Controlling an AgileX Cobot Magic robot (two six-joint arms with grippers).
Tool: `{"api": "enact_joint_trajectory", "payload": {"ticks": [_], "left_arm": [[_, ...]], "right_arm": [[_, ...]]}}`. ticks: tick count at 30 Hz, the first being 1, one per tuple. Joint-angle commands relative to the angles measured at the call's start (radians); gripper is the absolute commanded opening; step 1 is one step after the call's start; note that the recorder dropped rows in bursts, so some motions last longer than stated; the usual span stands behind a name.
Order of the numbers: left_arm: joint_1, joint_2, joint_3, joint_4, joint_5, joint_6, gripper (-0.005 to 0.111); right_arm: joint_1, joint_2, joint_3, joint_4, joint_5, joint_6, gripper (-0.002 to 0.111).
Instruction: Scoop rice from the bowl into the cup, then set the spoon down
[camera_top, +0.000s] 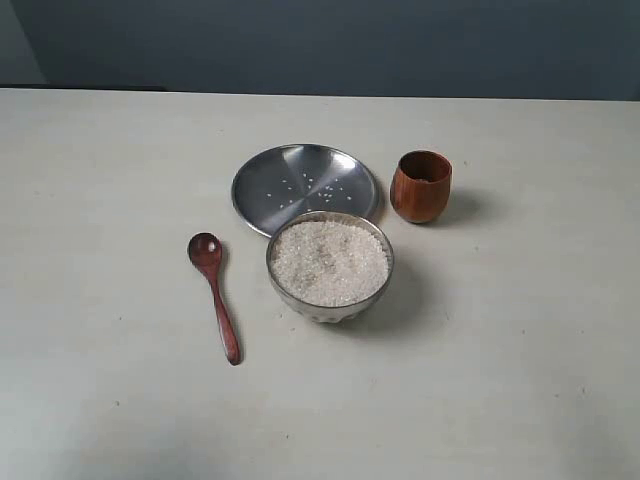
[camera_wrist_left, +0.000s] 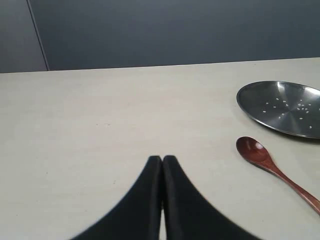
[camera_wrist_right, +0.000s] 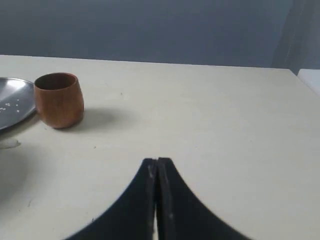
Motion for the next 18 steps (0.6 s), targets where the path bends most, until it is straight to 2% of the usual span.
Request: {"api": "enact_joint_trajectory", "payload": {"ticks": [1, 4, 9, 13, 18], "left_arm": [[0.002, -0.004, 0.004, 0.0, -0.012, -0.005, 0.0], [0.002, -0.004, 0.004, 0.0, -0.012, -0.005, 0.0], [0.002, -0.004, 0.004, 0.0, -0.012, -0.005, 0.0], [0.002, -0.004, 0.004, 0.0, -0.012, -0.005, 0.0], [0.002, -0.004, 0.004, 0.0, -0.012, -0.005, 0.0]], "right_arm": [[-0.004, -0.004, 0.002, -0.029, -0.102, 0.0, 0.0], [-0.004, -0.004, 0.002, 0.008, -0.19, 0.0, 0.0], [-0.004, -0.004, 0.002, 0.181, -0.381, 0.0, 0.0], [-0.004, -0.004, 0.002, 0.294, -0.449, 0.0, 0.0], [-0.004, -0.004, 0.002, 0.316, -0.466, 0.0, 0.0]]}}
